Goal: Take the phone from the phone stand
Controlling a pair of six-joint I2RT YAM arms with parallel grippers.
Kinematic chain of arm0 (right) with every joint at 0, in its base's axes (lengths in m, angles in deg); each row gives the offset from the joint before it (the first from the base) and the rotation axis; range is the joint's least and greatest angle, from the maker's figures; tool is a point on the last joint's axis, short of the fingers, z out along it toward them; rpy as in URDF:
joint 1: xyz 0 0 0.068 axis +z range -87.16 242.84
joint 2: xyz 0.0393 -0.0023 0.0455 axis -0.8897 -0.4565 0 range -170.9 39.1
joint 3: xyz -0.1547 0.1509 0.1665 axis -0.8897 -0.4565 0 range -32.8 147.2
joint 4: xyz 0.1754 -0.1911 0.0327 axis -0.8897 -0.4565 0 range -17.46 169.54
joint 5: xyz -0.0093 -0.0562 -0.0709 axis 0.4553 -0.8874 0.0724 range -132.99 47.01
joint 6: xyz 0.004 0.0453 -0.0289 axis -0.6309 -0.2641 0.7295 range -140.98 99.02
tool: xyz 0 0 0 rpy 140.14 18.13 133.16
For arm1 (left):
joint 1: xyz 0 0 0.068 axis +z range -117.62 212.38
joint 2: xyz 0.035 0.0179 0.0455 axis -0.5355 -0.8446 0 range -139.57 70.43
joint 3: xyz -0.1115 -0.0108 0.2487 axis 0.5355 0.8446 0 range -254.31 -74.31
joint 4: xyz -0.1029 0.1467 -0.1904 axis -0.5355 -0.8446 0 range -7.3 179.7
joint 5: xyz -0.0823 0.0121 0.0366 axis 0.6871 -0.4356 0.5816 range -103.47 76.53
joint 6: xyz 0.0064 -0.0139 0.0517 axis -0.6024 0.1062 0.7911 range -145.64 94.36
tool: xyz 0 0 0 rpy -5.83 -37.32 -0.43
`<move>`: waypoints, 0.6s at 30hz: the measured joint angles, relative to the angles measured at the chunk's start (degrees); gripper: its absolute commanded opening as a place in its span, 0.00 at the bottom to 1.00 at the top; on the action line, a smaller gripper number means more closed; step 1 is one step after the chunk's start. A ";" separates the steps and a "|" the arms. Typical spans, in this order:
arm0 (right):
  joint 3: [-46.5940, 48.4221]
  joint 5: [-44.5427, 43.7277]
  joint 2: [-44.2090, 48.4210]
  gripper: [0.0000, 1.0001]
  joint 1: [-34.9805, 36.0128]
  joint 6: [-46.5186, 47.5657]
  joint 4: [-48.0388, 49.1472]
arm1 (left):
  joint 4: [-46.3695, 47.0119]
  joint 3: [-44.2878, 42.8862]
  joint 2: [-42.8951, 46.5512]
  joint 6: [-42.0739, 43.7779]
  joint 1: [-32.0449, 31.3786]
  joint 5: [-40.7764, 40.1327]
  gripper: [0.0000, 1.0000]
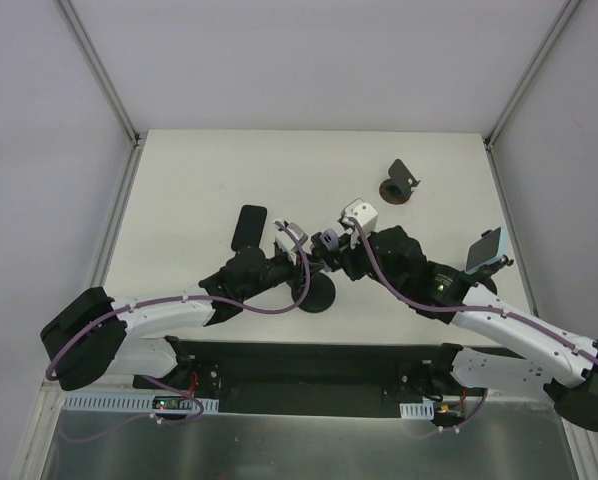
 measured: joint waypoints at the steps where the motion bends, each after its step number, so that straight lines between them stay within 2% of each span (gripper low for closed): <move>1: 0.00 0.74 0.07 0.01 -0.02 0.94 -0.02 | -0.22 0.00 0.11 0.09 0.46 0.87 0.00; 9: -0.07 4.57 0.24 0.01 0.20 7.45 0.00 | -2.43 0.00 1.66 0.20 2.95 6.73 0.00; 18: -0.07 4.79 0.07 0.01 1.33 10.05 0.04 | -3.58 0.37 2.82 0.33 4.87 10.54 0.00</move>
